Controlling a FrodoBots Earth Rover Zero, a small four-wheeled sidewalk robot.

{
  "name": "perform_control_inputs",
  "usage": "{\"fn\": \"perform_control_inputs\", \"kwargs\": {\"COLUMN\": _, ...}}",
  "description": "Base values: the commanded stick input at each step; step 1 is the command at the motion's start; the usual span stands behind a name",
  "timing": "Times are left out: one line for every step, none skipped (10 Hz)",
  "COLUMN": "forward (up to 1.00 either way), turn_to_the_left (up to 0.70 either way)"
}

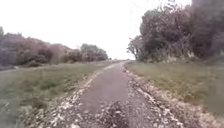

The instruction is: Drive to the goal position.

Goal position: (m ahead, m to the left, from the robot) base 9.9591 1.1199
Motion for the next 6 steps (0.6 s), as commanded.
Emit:
{"fn": "perform_control_inputs", "kwargs": {"forward": 1.0, "turn_to_the_left": 0.0}}
{"fn": "perform_control_inputs", "kwargs": {"forward": 1.0, "turn_to_the_left": -0.29}}
{"fn": "perform_control_inputs", "kwargs": {"forward": 1.0, "turn_to_the_left": -0.18}}
{"fn": "perform_control_inputs", "kwargs": {"forward": 1.0, "turn_to_the_left": 0.0}}
{"fn": "perform_control_inputs", "kwargs": {"forward": 1.0, "turn_to_the_left": 0.0}}
{"fn": "perform_control_inputs", "kwargs": {"forward": 1.0, "turn_to_the_left": 0.0}}
